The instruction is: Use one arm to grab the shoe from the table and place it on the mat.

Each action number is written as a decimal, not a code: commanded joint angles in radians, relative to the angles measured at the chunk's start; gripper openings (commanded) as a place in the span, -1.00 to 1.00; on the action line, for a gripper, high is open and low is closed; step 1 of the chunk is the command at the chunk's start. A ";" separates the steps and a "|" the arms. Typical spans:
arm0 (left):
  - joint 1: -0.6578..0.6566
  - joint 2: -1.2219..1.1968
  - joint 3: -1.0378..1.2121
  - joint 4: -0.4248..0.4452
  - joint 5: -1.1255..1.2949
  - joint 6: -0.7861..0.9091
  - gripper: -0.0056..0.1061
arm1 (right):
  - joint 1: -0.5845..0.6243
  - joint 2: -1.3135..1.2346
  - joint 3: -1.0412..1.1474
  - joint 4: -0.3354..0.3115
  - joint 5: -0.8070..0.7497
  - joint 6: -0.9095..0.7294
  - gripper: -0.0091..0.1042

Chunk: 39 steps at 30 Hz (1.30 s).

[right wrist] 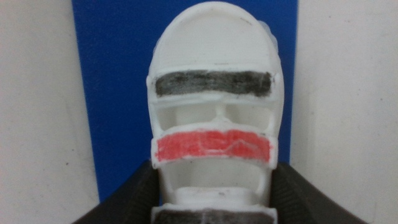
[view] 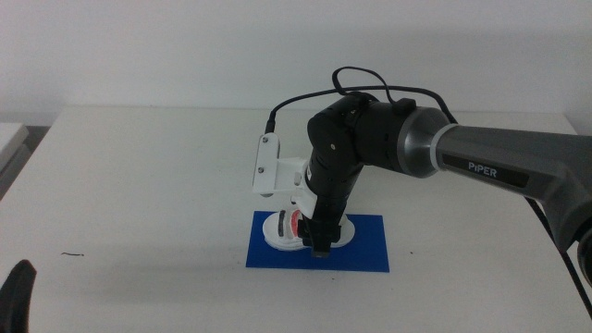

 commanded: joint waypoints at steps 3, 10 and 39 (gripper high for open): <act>0.003 0.005 0.000 -0.002 -0.012 -0.002 0.78 | -0.018 -0.004 0.002 0.023 0.038 -0.042 -0.88; 0.003 0.005 0.000 -0.002 -0.012 -0.002 0.78 | -0.029 -0.004 0.002 0.027 0.040 -0.034 -0.86; 0.003 0.005 0.000 -0.002 -0.012 -0.002 0.78 | -0.446 -1.612 1.408 0.056 -0.770 0.749 0.59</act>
